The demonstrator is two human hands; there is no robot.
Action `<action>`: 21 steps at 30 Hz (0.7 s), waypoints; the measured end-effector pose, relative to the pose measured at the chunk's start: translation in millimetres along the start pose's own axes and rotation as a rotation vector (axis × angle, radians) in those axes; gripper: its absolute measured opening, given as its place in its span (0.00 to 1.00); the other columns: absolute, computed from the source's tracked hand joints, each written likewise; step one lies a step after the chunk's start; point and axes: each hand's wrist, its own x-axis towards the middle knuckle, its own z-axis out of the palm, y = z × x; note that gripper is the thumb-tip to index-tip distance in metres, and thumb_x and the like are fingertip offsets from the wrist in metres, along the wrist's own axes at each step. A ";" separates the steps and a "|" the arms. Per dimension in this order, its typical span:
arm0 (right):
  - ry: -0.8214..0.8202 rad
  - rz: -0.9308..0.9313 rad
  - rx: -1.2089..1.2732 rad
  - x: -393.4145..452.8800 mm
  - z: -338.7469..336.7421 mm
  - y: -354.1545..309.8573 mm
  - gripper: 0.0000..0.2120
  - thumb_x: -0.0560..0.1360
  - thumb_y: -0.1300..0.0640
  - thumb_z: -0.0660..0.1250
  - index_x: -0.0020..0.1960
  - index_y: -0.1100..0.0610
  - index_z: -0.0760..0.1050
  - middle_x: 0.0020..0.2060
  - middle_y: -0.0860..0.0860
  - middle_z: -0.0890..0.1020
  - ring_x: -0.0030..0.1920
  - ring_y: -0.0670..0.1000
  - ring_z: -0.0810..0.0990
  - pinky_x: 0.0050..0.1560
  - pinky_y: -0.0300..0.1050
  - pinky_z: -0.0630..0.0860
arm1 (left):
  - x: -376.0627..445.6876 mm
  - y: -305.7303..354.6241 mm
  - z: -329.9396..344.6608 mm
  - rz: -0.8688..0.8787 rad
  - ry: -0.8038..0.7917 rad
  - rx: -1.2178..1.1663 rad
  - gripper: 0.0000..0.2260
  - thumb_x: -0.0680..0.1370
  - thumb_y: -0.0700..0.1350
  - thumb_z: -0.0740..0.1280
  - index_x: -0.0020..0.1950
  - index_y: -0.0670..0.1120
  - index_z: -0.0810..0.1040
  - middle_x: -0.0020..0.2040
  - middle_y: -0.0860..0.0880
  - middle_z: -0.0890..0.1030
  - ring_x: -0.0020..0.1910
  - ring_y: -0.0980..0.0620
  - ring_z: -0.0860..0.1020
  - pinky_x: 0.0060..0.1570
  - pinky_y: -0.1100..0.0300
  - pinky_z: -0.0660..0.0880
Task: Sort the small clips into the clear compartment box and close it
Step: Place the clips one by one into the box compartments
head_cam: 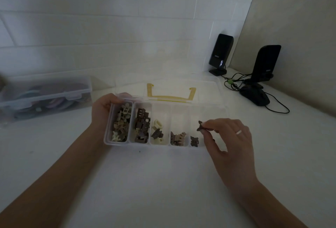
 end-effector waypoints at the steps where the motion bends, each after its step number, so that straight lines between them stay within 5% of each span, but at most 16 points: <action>1: -0.008 0.002 -0.017 -0.3 0.5 0.7 0.05 0.72 0.57 0.64 0.46 0.50 0.77 0.41 0.47 0.81 0.44 0.48 0.75 0.45 0.44 0.67 | 0.2 -0.7 -0.1 0.001 -0.004 -0.003 0.11 0.50 0.48 0.70 0.28 0.45 0.75 0.28 0.48 0.76 0.27 0.49 0.75 0.32 0.62 0.76; 7: -0.042 0.101 -0.029 0.6 2.0 0.1 0.09 0.72 0.55 0.62 0.49 0.51 0.79 0.47 0.48 0.78 0.49 0.48 0.73 0.52 0.41 0.64 | 2.1 -1.6 -3.1 0.005 0.012 -0.001 0.12 0.50 0.48 0.71 0.29 0.46 0.75 0.29 0.48 0.77 0.28 0.49 0.76 0.32 0.62 0.76; 12: -0.037 0.306 0.086 2.7 0.3 3.5 0.17 0.73 0.48 0.59 0.61 0.49 0.70 0.64 0.47 0.69 0.65 0.47 0.67 0.66 0.41 0.60 | 4.7 -5.6 -2.4 -0.006 0.037 -0.016 0.11 0.51 0.48 0.69 0.30 0.44 0.76 0.30 0.47 0.78 0.28 0.49 0.77 0.32 0.63 0.76; 16: -0.099 0.592 0.391 5.9 0.2 5.7 0.22 0.76 0.47 0.60 0.69 0.43 0.59 0.69 0.40 0.64 0.69 0.38 0.62 0.71 0.47 0.61 | 8.0 -10.5 -4.0 -0.033 0.067 0.038 0.24 0.48 0.49 0.75 0.41 0.42 0.79 0.37 0.44 0.81 0.35 0.46 0.80 0.36 0.58 0.79; 21: -0.105 0.712 0.650 7.4 -0.9 7.7 0.24 0.78 0.50 0.59 0.72 0.47 0.58 0.70 0.40 0.64 0.68 0.35 0.62 0.66 0.32 0.62 | 7.2 -9.0 -3.4 0.011 0.040 0.090 0.22 0.66 0.42 0.60 0.60 0.45 0.77 0.47 0.40 0.81 0.43 0.43 0.80 0.40 0.53 0.80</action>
